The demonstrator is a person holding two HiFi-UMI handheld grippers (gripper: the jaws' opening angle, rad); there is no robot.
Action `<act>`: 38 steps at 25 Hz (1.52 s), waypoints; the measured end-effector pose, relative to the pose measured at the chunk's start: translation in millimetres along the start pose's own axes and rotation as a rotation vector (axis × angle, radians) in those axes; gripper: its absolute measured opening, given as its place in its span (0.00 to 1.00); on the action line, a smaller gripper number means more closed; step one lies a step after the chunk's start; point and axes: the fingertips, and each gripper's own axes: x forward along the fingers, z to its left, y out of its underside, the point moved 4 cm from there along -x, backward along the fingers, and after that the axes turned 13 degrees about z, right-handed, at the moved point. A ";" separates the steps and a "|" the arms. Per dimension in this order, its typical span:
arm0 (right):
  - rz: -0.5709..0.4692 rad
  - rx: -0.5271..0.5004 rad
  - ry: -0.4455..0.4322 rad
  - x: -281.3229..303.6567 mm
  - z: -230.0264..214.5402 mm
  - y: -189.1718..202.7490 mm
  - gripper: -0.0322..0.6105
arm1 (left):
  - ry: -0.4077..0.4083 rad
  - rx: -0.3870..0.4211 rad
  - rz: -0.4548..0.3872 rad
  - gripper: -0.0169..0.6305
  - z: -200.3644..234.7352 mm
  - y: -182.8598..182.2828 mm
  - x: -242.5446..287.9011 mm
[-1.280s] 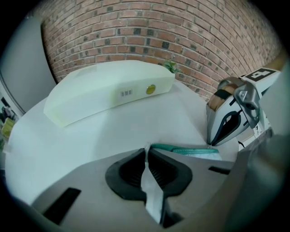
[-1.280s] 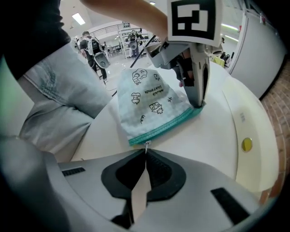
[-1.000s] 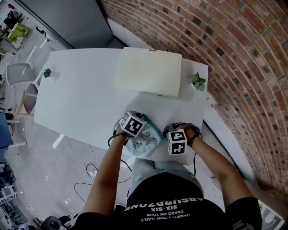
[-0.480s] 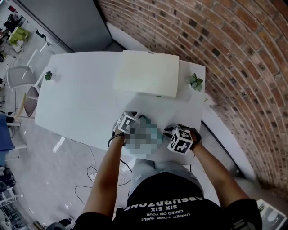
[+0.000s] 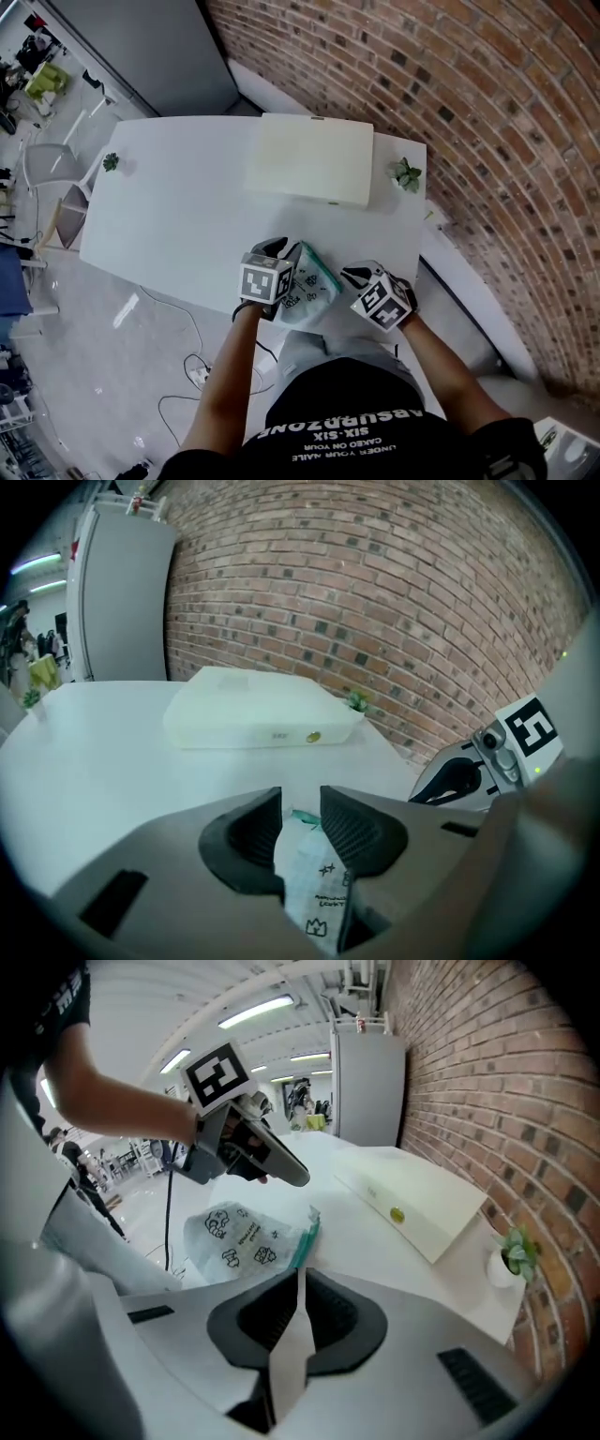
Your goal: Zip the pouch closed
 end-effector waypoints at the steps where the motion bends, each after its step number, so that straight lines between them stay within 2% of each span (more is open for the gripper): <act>1: -0.017 0.025 0.011 -4.3 1.1 -2.4 0.09 | 0.003 -0.008 -0.021 0.20 -3.4 0.8 -6.4; 4: -0.072 0.103 0.040 -19.2 3.1 -10.7 0.08 | 0.004 -0.018 -0.078 0.20 -15.2 2.9 -24.2; 8: -0.145 0.173 0.080 -38.2 7.8 -19.8 0.06 | 0.007 0.006 -0.136 0.19 -34.8 4.4 -44.3; 13: -0.188 0.231 0.135 -57.4 21.0 -21.1 0.05 | 0.011 0.046 -0.173 0.13 -57.2 11.8 -62.4; 21: -0.224 0.328 0.182 -80.6 52.6 -18.7 0.05 | 0.023 0.056 -0.199 0.05 -84.1 38.3 -85.4; 28: -0.228 0.307 0.208 -86.8 77.3 -17.3 0.05 | 0.054 0.063 -0.237 0.04 -100.9 46.7 -100.2; 38: -0.247 0.305 0.217 -93.5 80.5 -17.3 0.05 | 0.075 0.076 -0.250 0.04 -115.8 52.5 -103.6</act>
